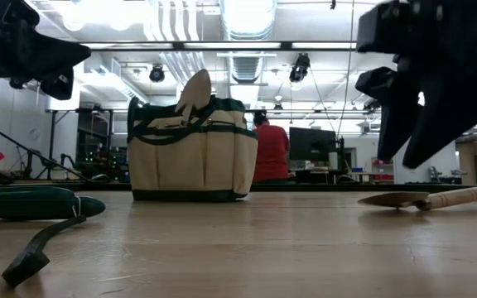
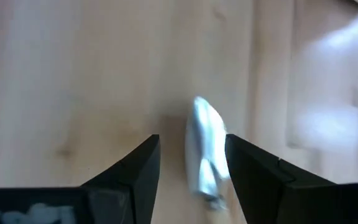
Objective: Pick & Place Garden tools in Gardening bag
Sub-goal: Put the trowel into the gardening bag
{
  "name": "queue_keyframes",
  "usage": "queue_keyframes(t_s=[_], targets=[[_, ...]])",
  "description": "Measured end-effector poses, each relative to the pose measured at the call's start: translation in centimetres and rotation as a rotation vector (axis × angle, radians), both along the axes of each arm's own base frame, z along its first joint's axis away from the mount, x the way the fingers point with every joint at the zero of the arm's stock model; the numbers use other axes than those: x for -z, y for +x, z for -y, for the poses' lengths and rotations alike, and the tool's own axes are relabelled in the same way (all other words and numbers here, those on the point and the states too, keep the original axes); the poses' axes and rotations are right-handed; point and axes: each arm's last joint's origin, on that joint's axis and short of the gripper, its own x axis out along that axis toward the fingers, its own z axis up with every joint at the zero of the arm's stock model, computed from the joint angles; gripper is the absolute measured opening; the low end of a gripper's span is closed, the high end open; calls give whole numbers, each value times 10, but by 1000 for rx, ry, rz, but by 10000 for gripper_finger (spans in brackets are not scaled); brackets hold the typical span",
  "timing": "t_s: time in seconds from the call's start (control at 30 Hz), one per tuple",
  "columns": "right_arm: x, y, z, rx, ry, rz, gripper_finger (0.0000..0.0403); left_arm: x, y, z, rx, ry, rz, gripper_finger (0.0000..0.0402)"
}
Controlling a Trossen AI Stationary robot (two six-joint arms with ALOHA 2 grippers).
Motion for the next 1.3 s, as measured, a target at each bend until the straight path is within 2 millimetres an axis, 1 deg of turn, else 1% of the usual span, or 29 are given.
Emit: queue_keyframes(t_s=[0.1,0.3,0.53,0.7,0.93,1.07,1.17,1.3], targets=[[4,4,-4,15,-83,-77,175,0,0,0,0,0,0,12],[19,12,-8,25,-117,-140,180,0,0,0,0,0,0,12],[35,8,-3,39,-183,-179,171,0,0,0,0,1,-3,12],[38,7,0,50,-224,-160,160,1,0,0,0,4,-8,12],[44,13,0,40,-227,-134,144,1,0,0,0,4,-10,12],[48,17,3,64,-222,-131,133,1,0,0,0,5,-12,12],[48,19,6,91,-211,-128,120,1,0,0,0,5,-12,12],[47,21,9,103,-202,-119,93,1,0,0,0,5,-12,12]])
